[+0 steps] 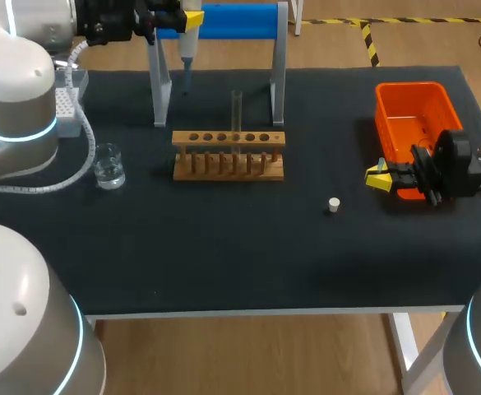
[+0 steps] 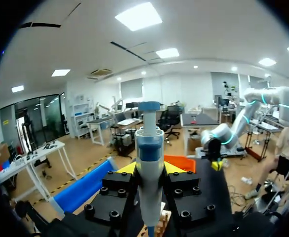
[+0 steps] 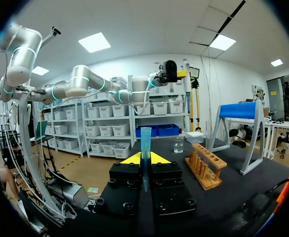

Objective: Invert the test tube, pick up the pipette, mount the tip to pipette, aspirate from beaker and dispense into the tube, eject the tip, return the pipette, and cap with the stopper.

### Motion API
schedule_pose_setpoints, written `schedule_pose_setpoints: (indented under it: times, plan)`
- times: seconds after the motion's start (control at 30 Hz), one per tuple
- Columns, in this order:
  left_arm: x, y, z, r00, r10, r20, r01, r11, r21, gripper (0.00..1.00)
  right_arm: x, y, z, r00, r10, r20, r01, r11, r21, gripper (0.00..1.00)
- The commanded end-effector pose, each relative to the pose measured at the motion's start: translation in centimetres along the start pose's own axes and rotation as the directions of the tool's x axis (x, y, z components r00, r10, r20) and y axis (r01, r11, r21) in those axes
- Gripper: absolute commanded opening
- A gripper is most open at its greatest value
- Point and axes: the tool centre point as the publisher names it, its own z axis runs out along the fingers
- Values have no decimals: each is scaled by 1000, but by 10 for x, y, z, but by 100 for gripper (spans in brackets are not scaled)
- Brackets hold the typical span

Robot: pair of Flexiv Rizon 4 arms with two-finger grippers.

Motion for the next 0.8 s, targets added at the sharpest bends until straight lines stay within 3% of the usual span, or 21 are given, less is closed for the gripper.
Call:
schedule_pose_setpoints:
  times: [0.03, 0.8]
  plan:
    - [15, -9, -8, 999, 18, -48, -17, 1000, 26, 0, 1, 0, 0, 1000, 0, 1, 0, 1000, 2, 0]
    - [98, -53, 26, 997, 33, -72, -29, 998, 55, 0, 1, 0, 0, 1000, 0, 1, 0, 1000, 2, 0]
